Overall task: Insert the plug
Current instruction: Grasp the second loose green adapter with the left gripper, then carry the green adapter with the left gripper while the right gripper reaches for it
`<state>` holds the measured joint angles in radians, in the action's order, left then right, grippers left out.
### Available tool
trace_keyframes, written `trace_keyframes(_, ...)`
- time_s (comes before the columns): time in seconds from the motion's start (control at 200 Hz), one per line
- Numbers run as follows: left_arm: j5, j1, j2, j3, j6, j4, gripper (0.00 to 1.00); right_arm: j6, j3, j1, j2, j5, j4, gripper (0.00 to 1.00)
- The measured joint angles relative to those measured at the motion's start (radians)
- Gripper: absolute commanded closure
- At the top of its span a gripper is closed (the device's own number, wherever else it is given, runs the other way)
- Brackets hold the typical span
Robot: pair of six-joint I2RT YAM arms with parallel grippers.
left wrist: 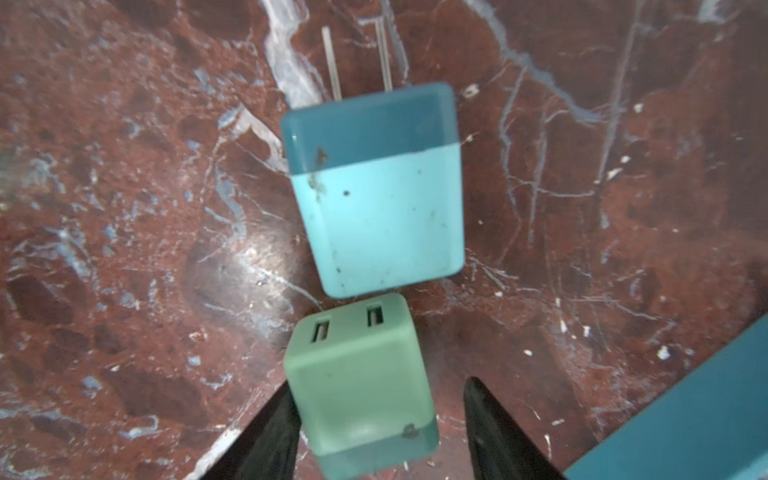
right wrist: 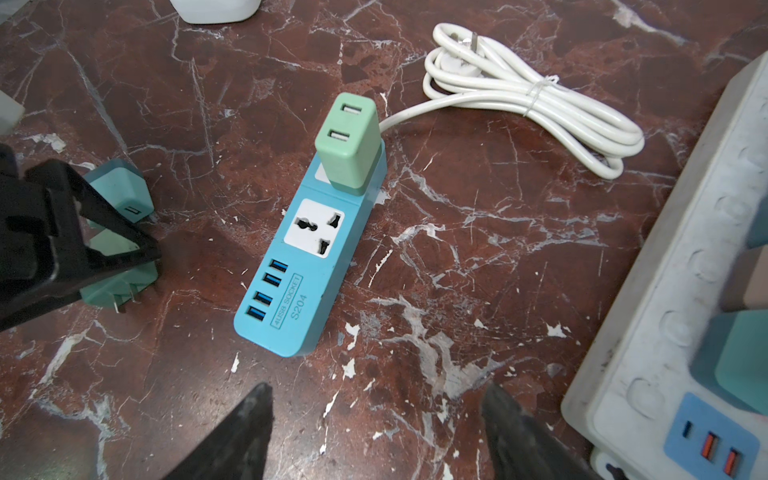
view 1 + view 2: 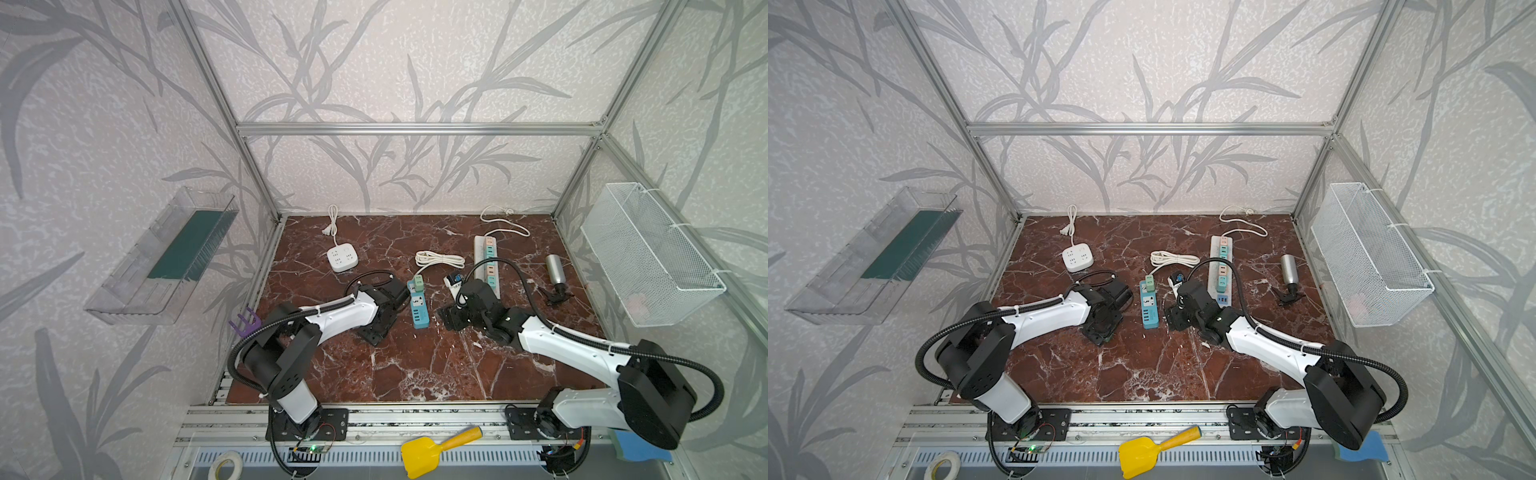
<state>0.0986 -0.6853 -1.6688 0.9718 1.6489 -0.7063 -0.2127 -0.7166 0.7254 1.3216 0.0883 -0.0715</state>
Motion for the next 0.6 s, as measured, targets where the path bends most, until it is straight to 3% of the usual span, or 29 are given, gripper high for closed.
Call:
trace_keyframes(0.32, 0.002, 0.007, -0.008, 0.0, -0.034, 0.004, 0.57, 0.0, 0.0, 0.0, 0.0, 0.0, 0.0, 0.25)
trace_keyframes(0.6, 0.0, 0.007, -0.008, 0.004, -0.291, -0.026, 0.58, 0.0, 0.0, 0.0, 0.0, 0.0, 0.0, 0.25)
